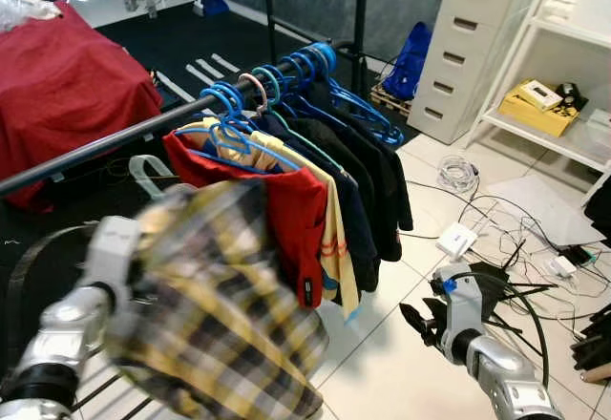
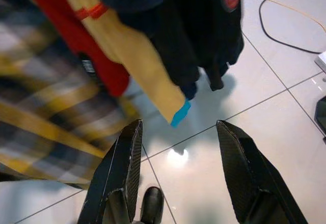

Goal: Hang hanger

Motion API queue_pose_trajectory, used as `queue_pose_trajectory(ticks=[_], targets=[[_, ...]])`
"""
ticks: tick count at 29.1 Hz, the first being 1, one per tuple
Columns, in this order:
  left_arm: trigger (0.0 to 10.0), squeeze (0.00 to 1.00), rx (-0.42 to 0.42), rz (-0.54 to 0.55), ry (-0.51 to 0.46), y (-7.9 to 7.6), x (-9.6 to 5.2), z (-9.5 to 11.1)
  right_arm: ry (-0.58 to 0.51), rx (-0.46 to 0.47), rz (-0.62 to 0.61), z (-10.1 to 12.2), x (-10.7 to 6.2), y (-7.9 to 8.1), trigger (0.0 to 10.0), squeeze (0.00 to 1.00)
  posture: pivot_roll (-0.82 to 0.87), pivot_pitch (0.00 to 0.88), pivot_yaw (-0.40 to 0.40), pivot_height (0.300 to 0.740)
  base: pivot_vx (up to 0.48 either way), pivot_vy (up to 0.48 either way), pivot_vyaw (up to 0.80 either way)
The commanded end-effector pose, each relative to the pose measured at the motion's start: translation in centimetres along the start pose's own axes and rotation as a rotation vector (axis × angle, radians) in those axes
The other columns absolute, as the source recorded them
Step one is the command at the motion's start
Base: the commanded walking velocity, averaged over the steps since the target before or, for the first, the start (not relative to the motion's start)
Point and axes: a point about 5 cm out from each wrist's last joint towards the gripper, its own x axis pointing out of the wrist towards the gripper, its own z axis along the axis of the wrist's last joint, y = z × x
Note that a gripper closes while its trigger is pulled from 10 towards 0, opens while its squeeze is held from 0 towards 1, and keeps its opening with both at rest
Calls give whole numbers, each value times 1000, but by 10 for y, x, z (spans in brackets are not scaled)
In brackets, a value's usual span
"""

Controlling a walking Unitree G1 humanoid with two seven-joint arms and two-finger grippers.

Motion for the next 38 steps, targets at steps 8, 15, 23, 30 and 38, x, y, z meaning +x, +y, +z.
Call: queue_pose_trajectory(ticks=[8, 15, 23, 30, 38], targets=[[10000, 0, 21, 64, 43, 6, -10, -24, 20, -11, 5, -8, 1, 4, 10000, 0, -116, 128, 68, 740, 0, 0, 0], [10000, 0, 22, 39, 39, -9, -9, -29, 18, -9, -3, -7, 1, 3, 10000, 0, -113, 131, 70, 740, -222, 0, 0], [10000, 0, 42, 109, 62, -2, -7, -28, 16, -7, -10, -7, 1, 2, 10000, 0, -115, 133, 72, 740, -386, 0, 0], [10000, 0, 34, 125, 66, -2, -6, -27, 16, -5, -16, -8, 1, 1, 10000, 0, -115, 133, 72, 740, -422, 0, 0], [10000, 0, 28, 29, 52, -32, -5, -29, 33, 19, -84, -12, 3, -2, 10000, 0, -110, 133, 70, 740, -457, 0, 0]])
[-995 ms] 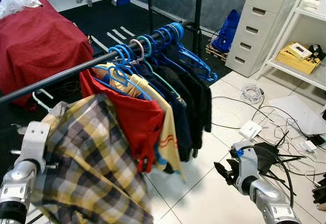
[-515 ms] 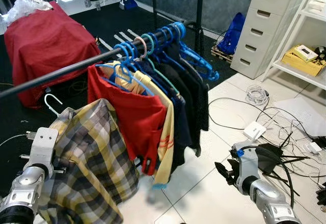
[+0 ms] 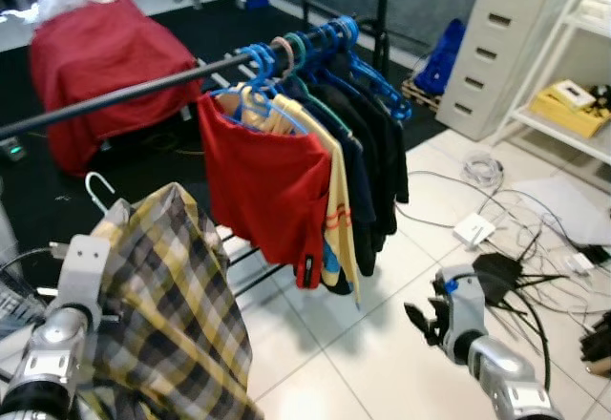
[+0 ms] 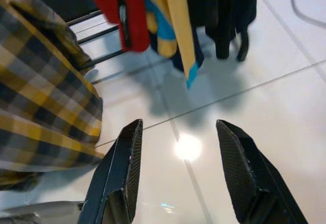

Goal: Hang hanger

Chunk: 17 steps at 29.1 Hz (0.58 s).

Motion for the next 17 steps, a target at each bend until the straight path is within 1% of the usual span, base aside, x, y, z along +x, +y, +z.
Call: queue_pose_trajectory(ticks=[1, 2, 3, 4, 5, 7, 9, 10, 11, 15, 17], targets=[[10000, 0, 5, -16, -20, -4, 0, 2, 42, 11, -27, -13, -5, -3, 10000, 0, -110, 133, 70, 740, -465, 0, 0], [10000, 0, 4, -33, -21, -11, -1, 2, 47, 13, -38, -15, -4, -3, 10000, 0, -107, 132, 73, 740, -469, 0, 0], [10000, 0, 4, -33, -21, -11, -1, 2, 47, 13, -38, -15, -4, -3, 10000, 0, -107, 132, 73, 740, -469, 0, 0], [10000, 0, 4, -65, -26, -22, -2, 1, 47, 25, -50, -16, -4, -3, 10000, 0, -107, 132, 74, 740, -465, 0, 0], [10000, 0, 3, -77, -28, -27, -2, 1, 44, 27, -52, -16, -3, -2, 10000, 0, -108, 130, 75, 740, -469, 0, 0], [10000, 0, 3, -84, -29, -29, -2, 0, 42, 29, -52, -15, -3, -1, 10000, 0, -108, 130, 75, 740, -469, 0, 0], [10000, 0, -4, -106, -42, -35, -3, 3, 36, 34, -49, -14, -1, 1, 10000, 0, -107, 129, 75, 740, -457, 0, -744], [10000, 0, -4, -106, -42, -35, -3, 3, 36, 34, -49, -14, -1, 1, 10000, 0, -107, 129, 75, 740, -446, 0, -800], [10000, 0, -9, -131, -68, -39, -3, 7, 23, 36, -51, -11, 0, 1, 10000, 0, -105, 127, 75, 740, -375, 0, -800], [10000, 0, -19, -181, -139, -45, -2, 21, -10, 52, -66, -2, 2, -2, 10000, 0, -105, 127, 76, 740, 0, 0, -800], [10000, 0, -23, -190, -153, -46, -2, 24, -19, 55, -75, 1, 2, -4, 10000, 0, -100, 123, 77, 740, 0, 0, -800]])
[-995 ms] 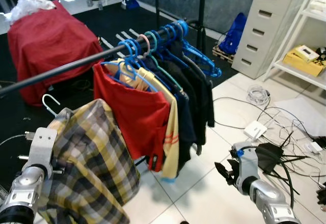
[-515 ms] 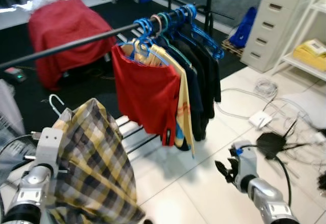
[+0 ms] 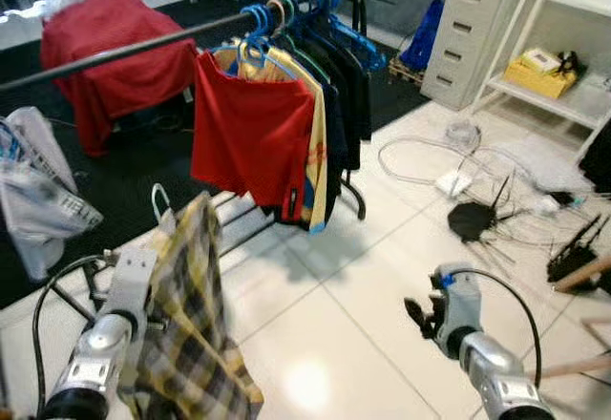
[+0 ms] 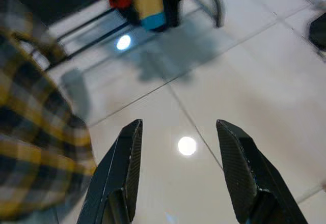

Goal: Hang hanger

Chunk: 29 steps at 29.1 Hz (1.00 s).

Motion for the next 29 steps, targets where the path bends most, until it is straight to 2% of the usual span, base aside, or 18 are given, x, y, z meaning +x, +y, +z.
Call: queue_pose_trajectory(ticks=[1, 9, 17, 21, 25, 29], targets=[[10000, 0, 5, -31, -103, -5, 4, 22, 18, 25, -35, -8, -5, -8, 10000, 0, -100, 123, 77, 740, 0, 0, -800], [10000, 0, 4, -61, -144, -15, 9, 33, -46, 93, -92, 11, 0, -16, 10000, 0, -99, 110, 72, 740, 0, 0, -791], [10000, 0, -2, -70, -167, -28, 12, 39, -49, 94, -188, 17, 4, -23, 10000, 0, -98, 102, 68, 740, 0, 0, -800], [10000, 0, -1, -70, -170, -28, 12, 40, -48, 90, -232, 17, 3, -27, 10000, 0, -96, 101, 67, 740, 0, 0, -800], [10000, 0, 3, -67, -178, -28, 12, 41, -39, 87, -342, 18, 0, -40, 10000, 0, -95, 99, 66, 740, 0, 0, -791], [10000, 0, 3, -66, -180, -28, 12, 42, -37, 88, -363, 19, -1, -42, 10000, 0, -94, 100, 65, 740, 0, 0, -800]])
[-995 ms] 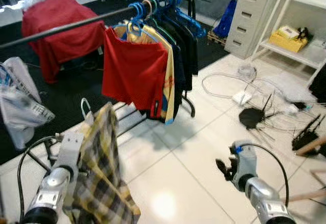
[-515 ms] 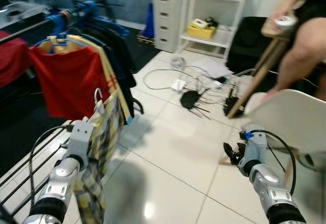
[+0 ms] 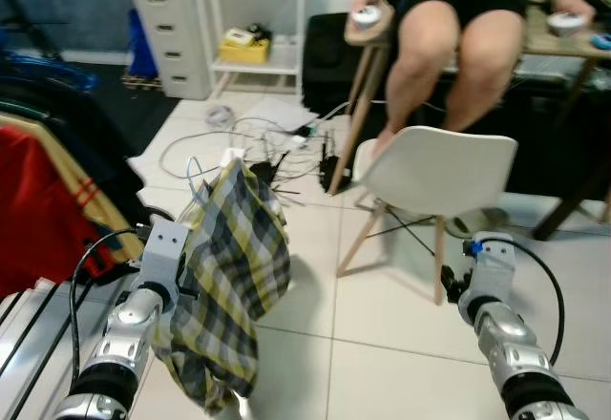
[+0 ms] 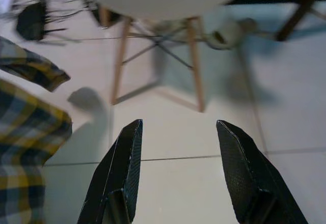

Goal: Hang hanger

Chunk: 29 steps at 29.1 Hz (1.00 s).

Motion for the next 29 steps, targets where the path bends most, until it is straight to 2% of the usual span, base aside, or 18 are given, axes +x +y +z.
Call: queue_pose_trajectory(ticks=[1, 3, 7, 9, 13, 14, 15, 16, 17, 22, 29], targets=[[10000, 0, 9, 14, -23, 3, -1, 2, 2, 4, -38, 0, 0, -5, 10000, 0, -94, 102, 65, 740, 0, 0, -788], [10000, 0, 9, 14, -23, 3, -1, 2, 2, 4, -38, 0, 0, -5, 10000, 0, -94, 102, 65, 740, 0, 0, -788], [10000, 0, 10, 5, -34, -1, 0, 4, -14, 24, -167, 6, 0, -19, 10000, 0, -94, 103, 69, 740, 0, 0, -786], [10000, 0, 10, 5, -34, -1, 0, 4, -14, 24, -167, 6, 0, -19, 10000, 0, -94, 103, 69, 740, 0, 0, -781], [10000, 0, 15, 0, -40, -2, 0, 6, 12, 2, -284, 5, -3, -36, 10000, 0, -94, 104, 68, 740, 0, 0, -781], [10000, 0, 15, 0, -40, -2, 0, 6, 12, 2, -284, 5, -3, -36, 10000, 0, -94, 104, 68, 740, 0, 0, -781], [10000, 0, 15, -1, -42, -2, 0, 6, 33, -12, -338, 3, -5, -45, 10000, 0, -93, 106, 67, 740, 0, 0, -781], [10000, 0, 15, -1, -42, -2, 0, 6, 33, -12, -338, 3, -5, -45, 10000, 0, -93, 106, 67, 740, 0, 0, -781], [10000, 0, 16, -3, -44, -3, 0, 6, 53, -20, -386, 1, -7, -54, 10000, 0, -93, 106, 67, 740, 0, 0, -775], [10000, 0, 16, -12, -48, -7, 0, 7, 73, -27, -464, -1, -10, -67, 10000, 0, -95, 107, 67, 740, 0, 0, -775], [10000, 0, 16, -20, -51, -10, 0, 7, 72, -27, -493, 0, -11, -70, 10000, 0, -97, 108, 64, 740, 0, 0, -775]])
